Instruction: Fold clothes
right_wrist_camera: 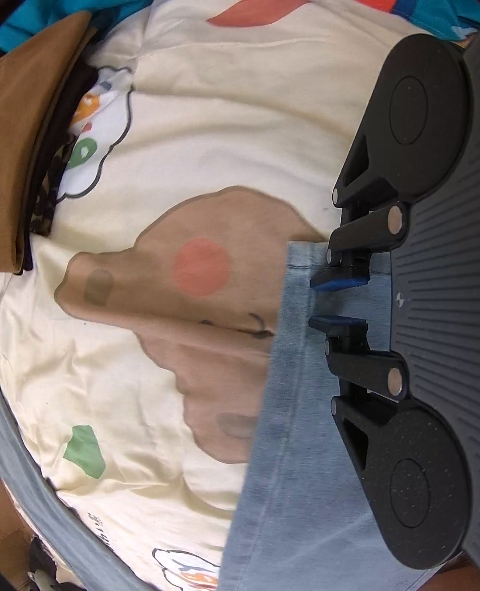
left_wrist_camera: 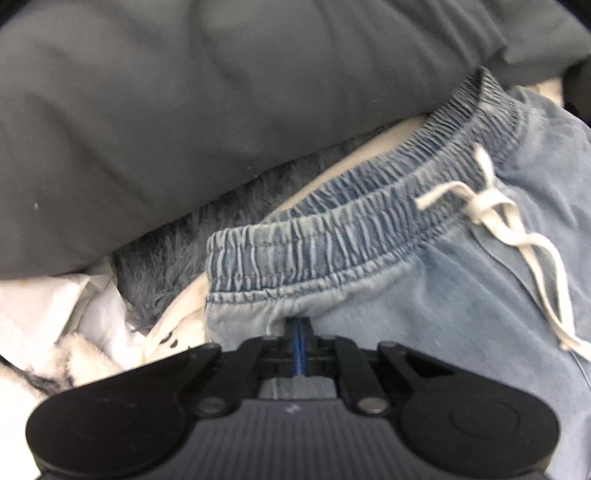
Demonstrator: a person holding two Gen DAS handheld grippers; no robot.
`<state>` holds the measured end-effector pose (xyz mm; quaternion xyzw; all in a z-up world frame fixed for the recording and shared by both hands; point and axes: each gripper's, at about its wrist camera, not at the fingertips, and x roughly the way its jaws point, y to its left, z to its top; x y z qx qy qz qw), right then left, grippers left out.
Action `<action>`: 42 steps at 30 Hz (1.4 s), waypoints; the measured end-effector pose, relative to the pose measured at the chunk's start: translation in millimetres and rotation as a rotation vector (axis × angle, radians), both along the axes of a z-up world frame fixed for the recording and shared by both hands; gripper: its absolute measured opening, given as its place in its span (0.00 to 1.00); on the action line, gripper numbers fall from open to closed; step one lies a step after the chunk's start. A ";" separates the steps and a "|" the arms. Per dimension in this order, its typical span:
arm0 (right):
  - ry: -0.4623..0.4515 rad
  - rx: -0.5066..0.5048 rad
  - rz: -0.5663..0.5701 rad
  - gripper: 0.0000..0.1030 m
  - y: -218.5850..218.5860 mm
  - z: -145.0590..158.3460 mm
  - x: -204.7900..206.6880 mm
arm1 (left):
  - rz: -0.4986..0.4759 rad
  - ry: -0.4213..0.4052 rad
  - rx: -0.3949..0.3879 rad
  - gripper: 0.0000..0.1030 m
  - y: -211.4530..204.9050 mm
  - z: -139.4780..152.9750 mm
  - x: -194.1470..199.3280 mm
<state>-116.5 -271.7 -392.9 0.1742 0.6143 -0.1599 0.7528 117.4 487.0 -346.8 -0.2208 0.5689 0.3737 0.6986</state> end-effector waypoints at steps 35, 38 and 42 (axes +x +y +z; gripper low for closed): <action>-0.270 0.012 0.653 0.30 110.0 98.3 310.8 | 0.033 -0.284 -0.052 0.13 20.9 25.5 -14.2; -0.291 0.020 0.722 0.31 135.2 105.1 342.3 | 0.034 -0.281 -0.063 0.13 18.4 14.6 -12.5; -0.317 0.028 0.808 0.33 171.8 112.4 375.9 | 0.072 -0.290 -0.056 0.17 24.2 -3.6 -14.8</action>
